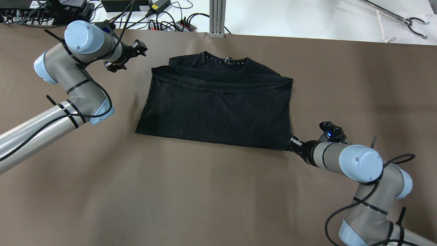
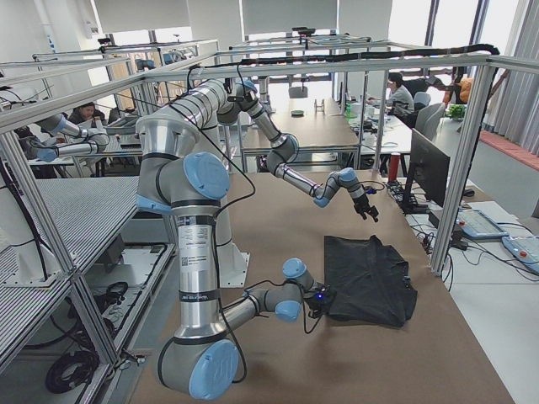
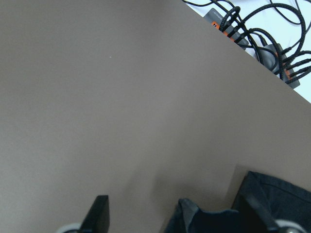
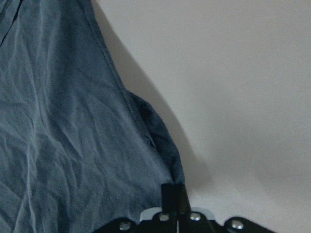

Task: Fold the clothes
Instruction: 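Grasp the folded shirt corner with the right gripper and drag it toward the robot, then grasp the shirt corner farthest from the robot with the left gripper, then pull the shirt straight with the left gripper while the right gripper holds the near corner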

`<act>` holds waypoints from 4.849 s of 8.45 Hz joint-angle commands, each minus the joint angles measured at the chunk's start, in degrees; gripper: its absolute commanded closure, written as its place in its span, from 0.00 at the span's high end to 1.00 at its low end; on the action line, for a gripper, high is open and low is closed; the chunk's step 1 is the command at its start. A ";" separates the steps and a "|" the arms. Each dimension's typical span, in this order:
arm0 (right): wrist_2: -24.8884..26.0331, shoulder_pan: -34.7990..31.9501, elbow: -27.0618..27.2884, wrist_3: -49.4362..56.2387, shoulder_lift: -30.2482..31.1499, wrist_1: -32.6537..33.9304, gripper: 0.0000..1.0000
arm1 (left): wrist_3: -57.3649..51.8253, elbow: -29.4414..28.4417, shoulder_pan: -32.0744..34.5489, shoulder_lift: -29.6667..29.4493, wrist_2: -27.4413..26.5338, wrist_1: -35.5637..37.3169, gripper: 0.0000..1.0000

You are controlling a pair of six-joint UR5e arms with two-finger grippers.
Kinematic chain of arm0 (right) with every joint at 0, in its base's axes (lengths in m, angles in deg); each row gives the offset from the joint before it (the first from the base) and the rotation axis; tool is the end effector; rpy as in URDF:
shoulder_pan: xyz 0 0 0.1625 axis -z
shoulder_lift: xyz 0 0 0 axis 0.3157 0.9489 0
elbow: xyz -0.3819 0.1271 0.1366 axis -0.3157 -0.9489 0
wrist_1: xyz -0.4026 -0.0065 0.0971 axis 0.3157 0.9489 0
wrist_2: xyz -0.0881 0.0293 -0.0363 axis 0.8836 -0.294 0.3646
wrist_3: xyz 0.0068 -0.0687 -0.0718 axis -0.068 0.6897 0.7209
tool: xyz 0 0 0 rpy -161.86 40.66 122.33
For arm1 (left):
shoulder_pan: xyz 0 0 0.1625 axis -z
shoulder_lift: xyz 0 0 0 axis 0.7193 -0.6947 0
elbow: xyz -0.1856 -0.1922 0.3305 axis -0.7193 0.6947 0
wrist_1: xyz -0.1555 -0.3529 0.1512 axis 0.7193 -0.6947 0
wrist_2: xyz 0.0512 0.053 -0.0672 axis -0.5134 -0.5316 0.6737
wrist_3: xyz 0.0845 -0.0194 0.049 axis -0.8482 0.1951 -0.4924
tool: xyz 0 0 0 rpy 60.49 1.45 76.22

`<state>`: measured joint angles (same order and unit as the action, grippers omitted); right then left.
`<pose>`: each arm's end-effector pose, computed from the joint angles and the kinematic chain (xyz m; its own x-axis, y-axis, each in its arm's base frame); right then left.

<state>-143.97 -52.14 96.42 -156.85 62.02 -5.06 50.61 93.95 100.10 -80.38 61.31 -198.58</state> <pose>-0.4048 -0.4238 0.4089 0.2566 0.4857 0.8356 -0.6016 0.7569 -0.2553 0.3751 -0.7072 0.3397 0.3155 -0.4811 -0.8179 0.6887 0.7091 -0.1514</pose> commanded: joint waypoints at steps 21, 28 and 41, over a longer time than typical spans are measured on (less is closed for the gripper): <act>-10.74 23.46 21.25 -8.99 7.39 5.00 0.95 | 9.60 21.79 -18.42 15.07 -4.49 0.46 0.84; -10.65 23.72 21.25 -9.08 6.42 5.00 0.95 | 10.13 22.32 -18.51 16.04 -4.66 0.46 0.40; 2.07 23.81 21.08 -8.99 6.51 5.09 0.95 | -5.17 -25.14 -4.18 -23.09 2.29 1.44 0.00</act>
<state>-145.78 -28.37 117.53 -165.93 68.44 -0.05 45.65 84.56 95.58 -91.90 64.02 -194.14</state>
